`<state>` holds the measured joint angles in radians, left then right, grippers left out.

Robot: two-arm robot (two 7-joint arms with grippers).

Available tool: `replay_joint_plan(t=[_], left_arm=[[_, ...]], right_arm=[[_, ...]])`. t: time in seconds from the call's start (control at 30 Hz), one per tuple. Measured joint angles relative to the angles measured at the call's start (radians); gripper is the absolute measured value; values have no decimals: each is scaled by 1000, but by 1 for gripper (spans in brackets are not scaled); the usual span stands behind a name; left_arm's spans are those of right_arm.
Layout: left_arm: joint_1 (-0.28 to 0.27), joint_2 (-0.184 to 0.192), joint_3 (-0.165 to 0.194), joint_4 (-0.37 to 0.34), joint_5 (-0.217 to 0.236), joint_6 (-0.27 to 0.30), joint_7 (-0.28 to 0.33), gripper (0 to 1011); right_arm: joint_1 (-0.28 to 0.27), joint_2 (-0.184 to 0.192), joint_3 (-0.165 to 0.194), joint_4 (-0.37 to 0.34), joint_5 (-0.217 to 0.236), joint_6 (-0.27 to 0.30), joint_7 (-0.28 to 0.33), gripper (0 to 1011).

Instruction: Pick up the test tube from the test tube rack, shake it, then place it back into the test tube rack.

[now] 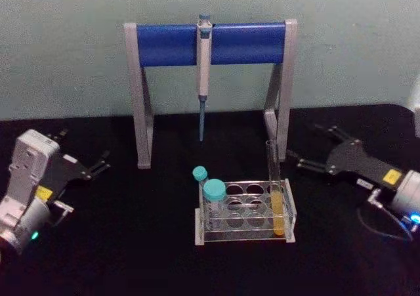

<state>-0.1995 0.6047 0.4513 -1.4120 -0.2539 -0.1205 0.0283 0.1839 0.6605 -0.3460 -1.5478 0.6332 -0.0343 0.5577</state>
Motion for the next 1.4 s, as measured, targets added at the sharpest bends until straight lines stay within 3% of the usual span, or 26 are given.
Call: replay_joint_plan(t=[0.13,0.3,0.43,0.6,0.87,1.1,1.4], left_arm=[[0,0,0,0,0,0,0,1001],[0,0,0,0,0,0,0,1001],[0,0,0,0,0,0,0,1001],[0,0,0,0,0,0,0,1001],[0,0,0,0,0,0,0,1001],[0,0,0,0,0,0,0,1001],[0,0,0,0,0,0,0,1001]], right_arm=[[-29,7,34,-29,-12,2,-56,1000],[-63,6,75,-52,-54,39,-168,1000],[-62,-11,72,-45,-113,109,-259,1000],[-42,-37,52,-14,-161,174,-313,1000],[-12,-82,32,52,-209,242,-349,1000],[-10,-103,47,72,-214,245,-349,1000],[-11,-101,45,70,-214,244,-349,1000]])
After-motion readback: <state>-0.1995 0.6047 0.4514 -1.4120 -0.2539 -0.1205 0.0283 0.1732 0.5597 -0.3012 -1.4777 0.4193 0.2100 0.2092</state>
